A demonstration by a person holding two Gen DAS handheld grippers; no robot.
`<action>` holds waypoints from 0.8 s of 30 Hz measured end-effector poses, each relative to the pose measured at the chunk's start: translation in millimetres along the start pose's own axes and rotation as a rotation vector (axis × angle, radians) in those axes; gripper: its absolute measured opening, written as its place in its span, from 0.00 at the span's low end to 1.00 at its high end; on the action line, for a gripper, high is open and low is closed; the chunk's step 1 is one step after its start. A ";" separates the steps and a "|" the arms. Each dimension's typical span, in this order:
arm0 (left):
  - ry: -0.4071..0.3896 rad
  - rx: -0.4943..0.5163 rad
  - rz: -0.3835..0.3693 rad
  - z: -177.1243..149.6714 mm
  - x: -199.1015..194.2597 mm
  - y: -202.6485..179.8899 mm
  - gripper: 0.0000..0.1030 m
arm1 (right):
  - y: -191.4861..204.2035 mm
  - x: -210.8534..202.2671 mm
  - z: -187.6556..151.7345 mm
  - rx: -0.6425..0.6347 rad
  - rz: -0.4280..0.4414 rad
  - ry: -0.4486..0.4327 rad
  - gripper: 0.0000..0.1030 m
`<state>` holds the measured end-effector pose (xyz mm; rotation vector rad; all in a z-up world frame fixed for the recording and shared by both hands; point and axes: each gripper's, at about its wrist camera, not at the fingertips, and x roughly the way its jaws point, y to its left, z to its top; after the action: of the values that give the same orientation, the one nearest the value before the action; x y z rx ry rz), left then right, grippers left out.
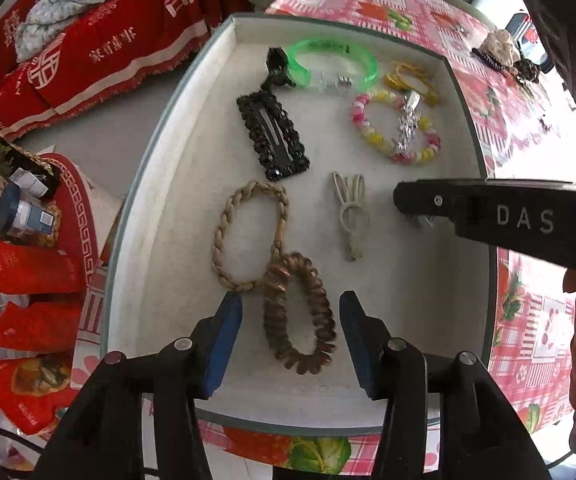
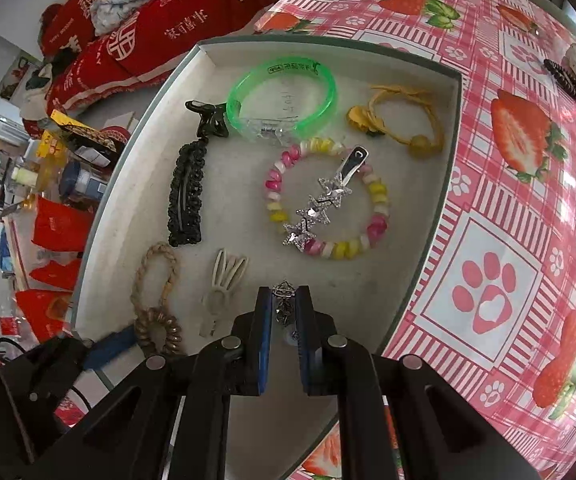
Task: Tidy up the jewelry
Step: 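Open the left gripper releasing the coiled hair tie while the right releases the silver charm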
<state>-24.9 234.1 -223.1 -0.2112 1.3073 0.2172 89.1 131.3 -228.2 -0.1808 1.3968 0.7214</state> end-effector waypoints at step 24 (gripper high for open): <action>-0.004 -0.003 0.034 6.3 -8.4 1.1 0.56 | -1.6 -9.6 3.1 0.019 0.015 -0.012 0.26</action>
<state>-21.4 236.5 -213.5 -0.1912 1.3072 0.2482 92.6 128.3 -219.1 -0.1511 1.3947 0.7199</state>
